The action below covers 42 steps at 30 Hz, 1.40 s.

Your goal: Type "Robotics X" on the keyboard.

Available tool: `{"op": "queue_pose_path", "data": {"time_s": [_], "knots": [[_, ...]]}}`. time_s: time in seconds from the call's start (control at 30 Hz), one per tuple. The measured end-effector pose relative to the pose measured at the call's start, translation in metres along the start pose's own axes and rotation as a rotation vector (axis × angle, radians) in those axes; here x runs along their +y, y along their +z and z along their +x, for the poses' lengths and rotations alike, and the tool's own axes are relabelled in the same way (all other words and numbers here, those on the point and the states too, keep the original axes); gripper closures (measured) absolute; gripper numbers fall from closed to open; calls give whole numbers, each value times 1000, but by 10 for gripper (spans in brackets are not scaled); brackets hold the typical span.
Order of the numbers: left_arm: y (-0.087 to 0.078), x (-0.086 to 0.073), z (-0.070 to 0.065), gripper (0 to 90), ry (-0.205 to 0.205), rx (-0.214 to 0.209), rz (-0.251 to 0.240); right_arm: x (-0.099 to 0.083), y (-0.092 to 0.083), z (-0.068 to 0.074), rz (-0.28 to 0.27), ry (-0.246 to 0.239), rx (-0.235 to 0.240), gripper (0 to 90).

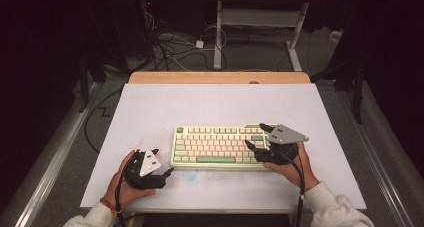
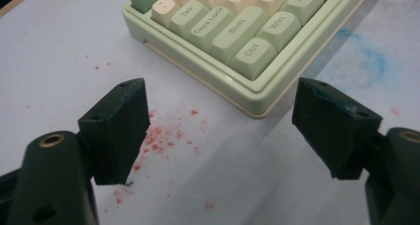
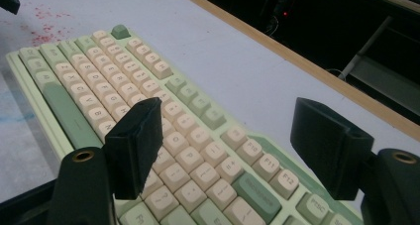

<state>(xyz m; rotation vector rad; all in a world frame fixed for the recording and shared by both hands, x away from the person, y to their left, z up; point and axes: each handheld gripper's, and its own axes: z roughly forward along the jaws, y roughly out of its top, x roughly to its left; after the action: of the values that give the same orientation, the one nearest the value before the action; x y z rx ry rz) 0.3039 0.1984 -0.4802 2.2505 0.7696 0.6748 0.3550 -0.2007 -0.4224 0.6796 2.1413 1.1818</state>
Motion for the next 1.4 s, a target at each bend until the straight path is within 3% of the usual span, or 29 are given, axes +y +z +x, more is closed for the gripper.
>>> {"op": "queue_pose_path", "data": {"time_s": [0.4,0.6,0.8,0.87,1.03,1.13,1.17,1.27,1.4], "knots": [[-5,1,2,244,0,17,-17,-24,-28,2,10,-10,-64,240],[-12,3,4,239,-20,-6,-50,-40,-44,4,18,-9,-88,240],[-15,5,6,234,-2,-25,-50,-54,-54,5,31,1,-101,244],[-15,6,6,308,3,-29,-47,-57,-55,5,39,19,-102,248],[-17,11,9,662,5,-55,-45,-58,-57,5,42,13,-120,245],[-18,14,10,814,15,-75,-47,-58,-57,6,43,10,-119,244],[-18,15,11,842,4,-88,-41,-58,-56,6,46,3,-122,244],[-16,19,12,879,13,-72,-21,-58,-55,7,53,0,-115,245],[-12,27,15,879,-25,-95,-3,-59,-53,8,63,0,-118,248]]}}
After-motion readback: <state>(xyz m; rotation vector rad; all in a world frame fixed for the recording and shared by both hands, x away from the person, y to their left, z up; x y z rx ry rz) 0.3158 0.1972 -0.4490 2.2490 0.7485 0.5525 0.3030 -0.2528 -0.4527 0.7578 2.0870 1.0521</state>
